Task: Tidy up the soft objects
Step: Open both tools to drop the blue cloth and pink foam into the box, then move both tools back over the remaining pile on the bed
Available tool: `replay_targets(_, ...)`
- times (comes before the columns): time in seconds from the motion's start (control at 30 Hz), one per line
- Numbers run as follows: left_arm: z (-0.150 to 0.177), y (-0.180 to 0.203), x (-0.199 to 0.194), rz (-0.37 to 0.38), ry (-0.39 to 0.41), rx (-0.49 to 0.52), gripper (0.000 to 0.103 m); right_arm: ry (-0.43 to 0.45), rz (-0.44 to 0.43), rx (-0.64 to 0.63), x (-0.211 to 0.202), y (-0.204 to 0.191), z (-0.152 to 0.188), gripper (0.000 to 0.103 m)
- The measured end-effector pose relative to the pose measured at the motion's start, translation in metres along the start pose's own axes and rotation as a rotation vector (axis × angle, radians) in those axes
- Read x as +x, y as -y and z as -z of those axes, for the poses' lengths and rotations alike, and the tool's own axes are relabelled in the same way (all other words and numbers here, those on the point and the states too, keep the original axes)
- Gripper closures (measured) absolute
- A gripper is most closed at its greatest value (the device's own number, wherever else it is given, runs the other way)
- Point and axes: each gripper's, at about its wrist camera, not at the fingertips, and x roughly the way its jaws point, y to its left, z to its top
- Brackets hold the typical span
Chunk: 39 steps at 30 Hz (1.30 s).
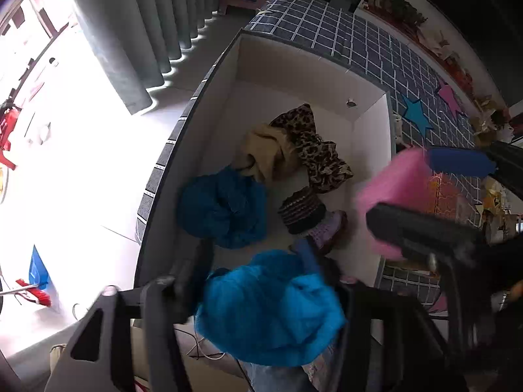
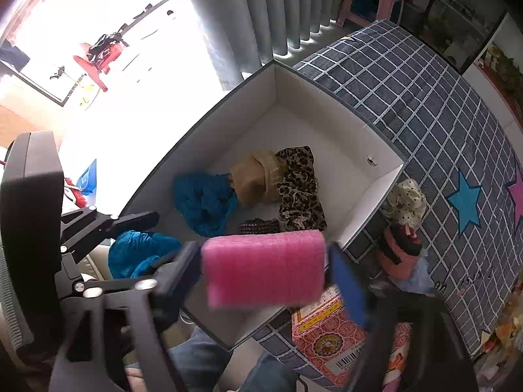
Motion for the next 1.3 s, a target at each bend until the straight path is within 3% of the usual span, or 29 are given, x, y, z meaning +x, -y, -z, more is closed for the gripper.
replay_targets(0.07, -0.001, 0.002, 0.002, -0.009, -0.012, 0.005, 0.022, 0.014, -0.002, 0.002, -0.003, 0.001, 0.0, 0.013)
replay_targets(0.13, -0.001, 0.004, 0.004, -0.011, -0.024, 0.004, 0.021, 0.031, -0.003, 0.008, -0.006, 0.003, 0.0, 0.01)
replay_targets(0.2, -0.002, 0.004, 0.005, 0.01, -0.028, -0.011, 0.019, 0.038, 0.024, 0.019, -0.008, 0.006, 0.001, 0.001)
replay_targets(0.3, -0.003, 0.006, 0.004, 0.015, -0.021, -0.013, 0.011, 0.064, -0.004, 0.079, -0.018, 0.023, 0.003, 0.001)
replay_targets(0.33, -0.004, 0.006, 0.004, 0.026, -0.022, -0.019, 0.0, 0.073, -0.011, 0.104, -0.022, 0.03, 0.004, 0.001)
replay_targets(0.5, -0.013, 0.006, 0.005, 0.206, -0.037, -0.088, 0.0, 0.127, -0.002, 0.261, -0.046, 0.088, 0.012, 0.001)
replay_targets(0.6, -0.02, 0.014, 0.003, 0.245, -0.035, -0.086, 0.0, 0.114, 0.036, 0.361, -0.046, 0.13, 0.019, 0.001)
replay_targets(0.7, -0.024, 0.026, 0.001, 0.243, -0.035, -0.074, 0.0, 0.06, 0.073, 0.462, -0.032, 0.172, 0.033, 0.001)
replay_targets(0.83, -0.029, 0.039, -0.004, 0.236, -0.046, -0.057, 0.0, -0.045, 0.057, 0.518, 0.004, 0.203, 0.045, 0.001)
replay_targets(1.13, -0.036, 0.068, -0.013, 0.154, -0.065, -0.025, 0.0, -0.193, 0.003, 0.398, 0.093, 0.21, 0.027, 0.001)
replay_targets(1.2, -0.036, 0.076, -0.015, 0.142, -0.068, -0.018, 0.0, -0.223, 0.029, 0.354, 0.111, 0.209, 0.022, 0.001)
replay_targets(1.3, -0.041, 0.094, -0.017, 0.138, -0.074, 0.001, 0.0, -0.223, 0.162, 0.312, 0.121, 0.217, 0.024, 0.001)
